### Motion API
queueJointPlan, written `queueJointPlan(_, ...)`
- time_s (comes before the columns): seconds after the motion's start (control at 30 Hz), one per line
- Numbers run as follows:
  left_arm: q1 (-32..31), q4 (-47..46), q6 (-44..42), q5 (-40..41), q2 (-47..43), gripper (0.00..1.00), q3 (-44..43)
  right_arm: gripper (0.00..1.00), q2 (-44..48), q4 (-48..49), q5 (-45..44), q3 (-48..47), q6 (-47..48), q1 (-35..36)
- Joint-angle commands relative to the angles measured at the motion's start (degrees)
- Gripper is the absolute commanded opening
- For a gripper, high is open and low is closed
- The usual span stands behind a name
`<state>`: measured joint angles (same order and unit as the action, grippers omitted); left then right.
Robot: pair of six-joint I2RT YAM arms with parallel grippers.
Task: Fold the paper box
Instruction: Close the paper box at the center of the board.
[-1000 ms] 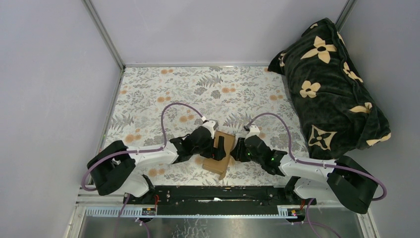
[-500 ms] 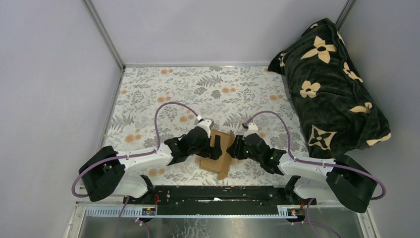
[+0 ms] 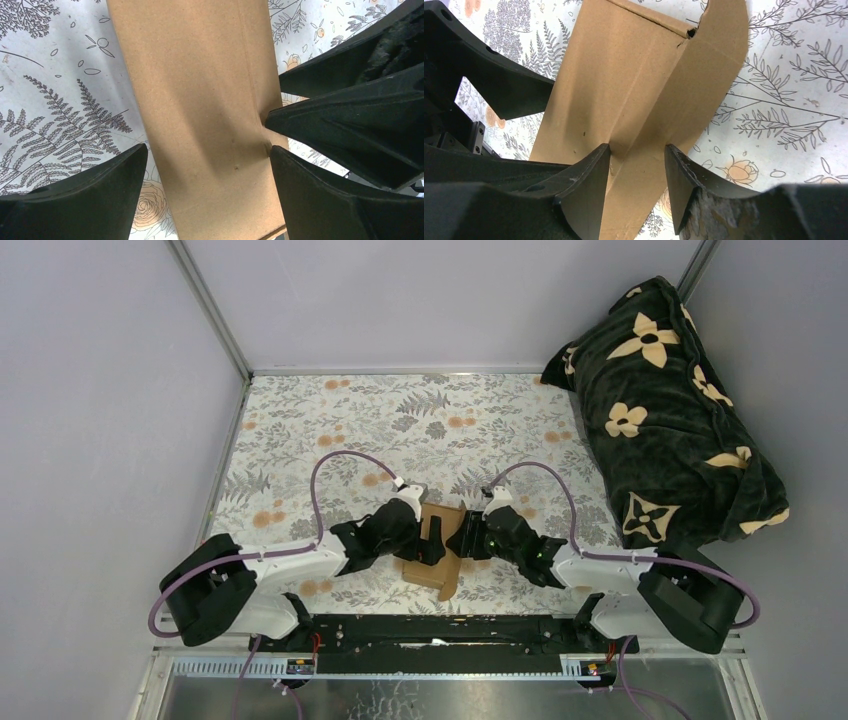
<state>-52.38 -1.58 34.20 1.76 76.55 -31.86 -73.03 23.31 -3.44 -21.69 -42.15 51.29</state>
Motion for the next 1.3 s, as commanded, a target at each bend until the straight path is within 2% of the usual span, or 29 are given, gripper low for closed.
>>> queueJointPlan(0.0, 0.6, -3.0, -0.6, -0.7, 0.6, 0.98, 1.5, 0.55, -2.6, 4.7, 1.6, -1.9, -1.9, 0.3)
queueJointPlan(0.47, 1.7, -7.0, -0.8, -3.7, 2.0, 0.98, 3.5, 0.61, -6.3, 4.9, 0.3, -1.4, -6.4, 0.4)
queueJointPlan(0.9, 1.8, -13.7, -0.5, -9.0, 2.9, 0.98, 5.4, 0.56, -10.8, 14.6, 0.9, 1.6, -12.5, 0.4)
queueJointPlan(1.27, 2.0, -15.2, -1.3, -10.3, -0.3, 0.98, 7.6, 0.49, -11.4, 13.3, 0.7, 0.8, -12.8, 0.3)
